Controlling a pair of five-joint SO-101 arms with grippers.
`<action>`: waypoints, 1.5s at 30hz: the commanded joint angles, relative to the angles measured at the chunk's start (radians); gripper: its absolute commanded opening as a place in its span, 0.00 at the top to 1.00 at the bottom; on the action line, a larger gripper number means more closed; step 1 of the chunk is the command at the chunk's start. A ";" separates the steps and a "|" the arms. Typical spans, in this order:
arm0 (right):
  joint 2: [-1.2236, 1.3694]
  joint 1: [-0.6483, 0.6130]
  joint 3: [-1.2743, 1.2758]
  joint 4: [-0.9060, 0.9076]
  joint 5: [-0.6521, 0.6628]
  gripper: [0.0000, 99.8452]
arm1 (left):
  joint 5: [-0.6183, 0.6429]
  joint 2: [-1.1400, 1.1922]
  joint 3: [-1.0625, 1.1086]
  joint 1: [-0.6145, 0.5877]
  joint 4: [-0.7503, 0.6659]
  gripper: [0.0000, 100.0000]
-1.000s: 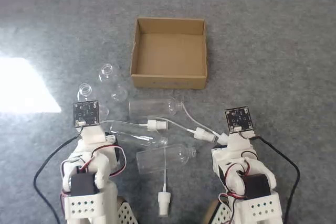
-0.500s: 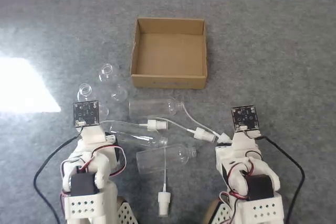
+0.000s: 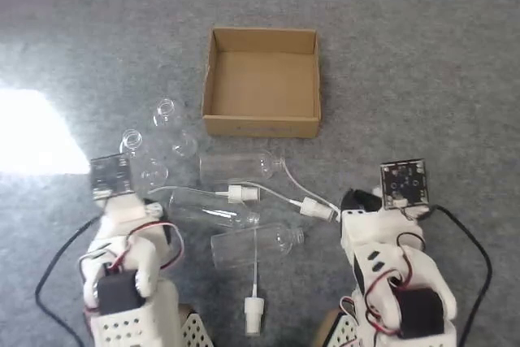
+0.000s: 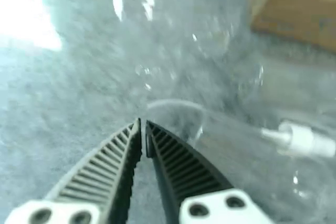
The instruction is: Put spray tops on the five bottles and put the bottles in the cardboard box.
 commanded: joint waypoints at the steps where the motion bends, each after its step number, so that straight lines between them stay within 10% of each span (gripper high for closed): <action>1: 0.001 0.015 -0.100 -0.068 -0.009 0.99 | -0.009 -0.018 -0.124 -0.037 0.000 0.99; 14: 0.007 -0.085 -0.101 -0.328 0.262 0.99 | -0.041 -0.018 -0.088 -0.549 -0.282 0.99; 33: 0.628 -0.515 -0.529 -0.378 0.247 0.85 | -0.037 -0.018 -0.056 -0.661 -0.328 0.98; 45: 1.009 -0.607 -0.555 -0.720 0.245 0.75 | 0.008 -0.018 -0.056 -0.686 -0.285 0.80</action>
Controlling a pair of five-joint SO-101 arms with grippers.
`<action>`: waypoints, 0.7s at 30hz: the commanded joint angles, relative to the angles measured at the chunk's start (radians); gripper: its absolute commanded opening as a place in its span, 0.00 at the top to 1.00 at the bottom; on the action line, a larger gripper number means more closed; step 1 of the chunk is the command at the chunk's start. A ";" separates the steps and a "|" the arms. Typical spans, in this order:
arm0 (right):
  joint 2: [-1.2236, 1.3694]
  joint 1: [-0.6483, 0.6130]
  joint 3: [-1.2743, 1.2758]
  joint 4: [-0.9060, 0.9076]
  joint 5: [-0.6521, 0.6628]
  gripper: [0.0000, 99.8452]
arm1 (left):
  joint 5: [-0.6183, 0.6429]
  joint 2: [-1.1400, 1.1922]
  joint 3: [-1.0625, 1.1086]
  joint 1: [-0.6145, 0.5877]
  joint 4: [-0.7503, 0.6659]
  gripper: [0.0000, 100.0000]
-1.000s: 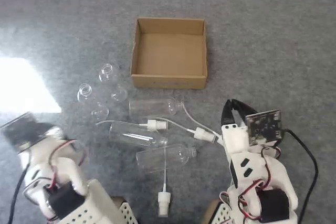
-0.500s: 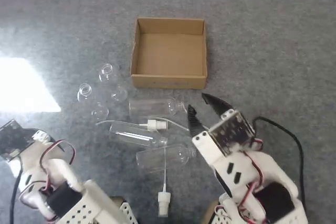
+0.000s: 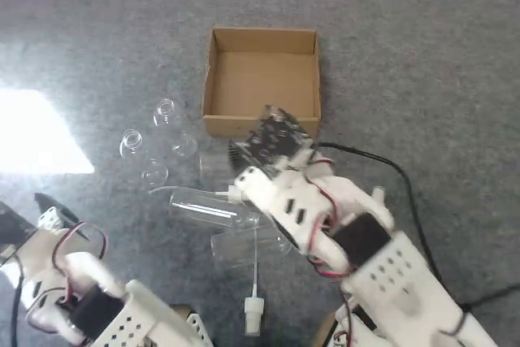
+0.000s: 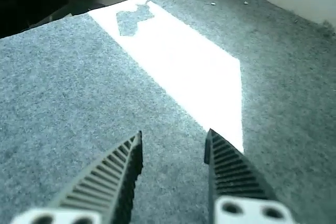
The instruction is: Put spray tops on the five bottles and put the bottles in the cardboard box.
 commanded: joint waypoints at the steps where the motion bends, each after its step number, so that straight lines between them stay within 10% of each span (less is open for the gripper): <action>1: 0.154 -0.062 -0.068 -0.153 -0.011 0.75 | 0.017 -0.018 -0.015 -0.005 0.003 0.80; 8: 0.369 -0.130 -0.123 -0.317 -0.009 0.75 | 0.015 -0.018 -0.001 -0.005 -0.003 0.80; 21: 0.797 -0.150 -0.614 -0.090 -0.009 0.75 | 0.015 -0.018 0.001 -0.005 -0.003 0.80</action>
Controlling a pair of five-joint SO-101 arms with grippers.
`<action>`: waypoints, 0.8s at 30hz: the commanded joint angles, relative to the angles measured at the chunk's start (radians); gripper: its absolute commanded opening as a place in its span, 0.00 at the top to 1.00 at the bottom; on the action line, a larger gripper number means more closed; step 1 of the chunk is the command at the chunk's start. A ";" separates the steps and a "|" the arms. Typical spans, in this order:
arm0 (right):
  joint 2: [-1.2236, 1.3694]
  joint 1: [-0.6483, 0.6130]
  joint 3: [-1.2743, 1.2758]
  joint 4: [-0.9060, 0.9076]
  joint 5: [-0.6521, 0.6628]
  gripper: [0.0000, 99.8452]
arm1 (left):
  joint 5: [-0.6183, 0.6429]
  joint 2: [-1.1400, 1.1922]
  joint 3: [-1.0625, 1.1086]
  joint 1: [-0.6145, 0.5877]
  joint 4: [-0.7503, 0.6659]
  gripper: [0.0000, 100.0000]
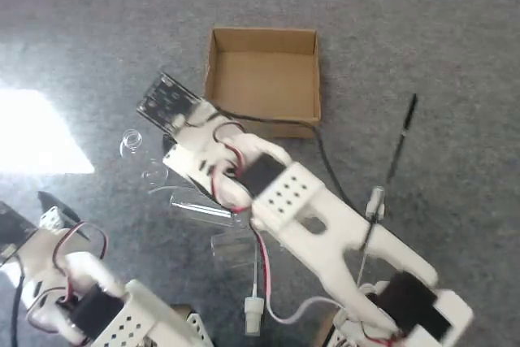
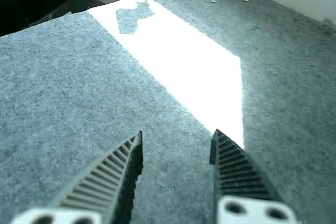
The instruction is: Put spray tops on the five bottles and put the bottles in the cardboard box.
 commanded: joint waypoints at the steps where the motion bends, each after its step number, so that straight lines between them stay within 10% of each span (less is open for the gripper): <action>1: 0.090 -0.007 -0.210 0.076 -0.009 0.75 | 0.015 -0.018 -0.005 -0.002 -0.005 0.80; 24: 0.444 -0.010 -0.535 0.157 -0.095 0.75 | 0.015 -0.018 -0.004 0.000 -0.005 0.80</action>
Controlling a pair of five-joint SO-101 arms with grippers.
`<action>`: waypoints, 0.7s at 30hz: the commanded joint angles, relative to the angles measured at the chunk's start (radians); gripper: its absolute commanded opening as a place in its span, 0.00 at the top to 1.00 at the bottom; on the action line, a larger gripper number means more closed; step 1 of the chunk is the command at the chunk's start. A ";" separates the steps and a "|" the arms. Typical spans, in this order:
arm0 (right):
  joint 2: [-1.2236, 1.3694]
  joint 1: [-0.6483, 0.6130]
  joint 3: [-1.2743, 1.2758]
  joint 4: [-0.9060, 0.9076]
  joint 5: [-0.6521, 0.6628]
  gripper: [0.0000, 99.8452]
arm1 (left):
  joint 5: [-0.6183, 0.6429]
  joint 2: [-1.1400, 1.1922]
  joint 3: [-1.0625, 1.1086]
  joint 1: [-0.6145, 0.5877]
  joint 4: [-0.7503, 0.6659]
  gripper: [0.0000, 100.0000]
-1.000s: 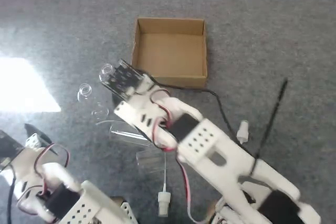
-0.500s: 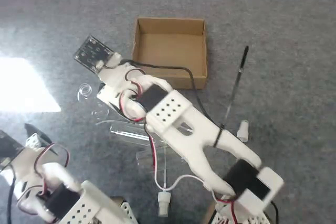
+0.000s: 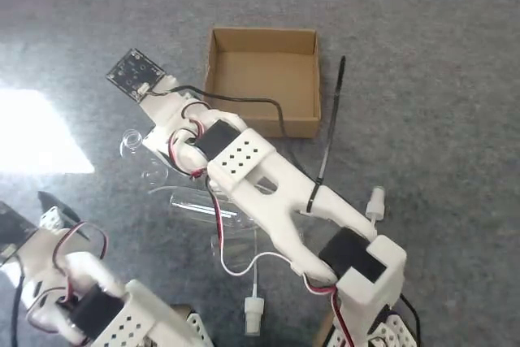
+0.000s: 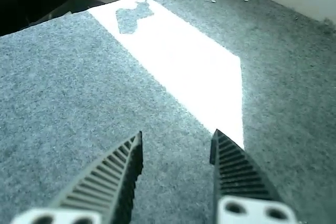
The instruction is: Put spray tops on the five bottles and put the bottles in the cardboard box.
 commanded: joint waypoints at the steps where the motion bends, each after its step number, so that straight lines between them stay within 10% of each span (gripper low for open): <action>1: 0.004 -0.012 -0.066 -0.030 -0.012 0.75 | 0.015 -0.018 -0.004 0.000 -0.005 0.80; 21: 0.079 0.019 -0.072 -0.104 -0.003 0.75 | 0.014 -0.018 0.004 0.003 -0.006 0.80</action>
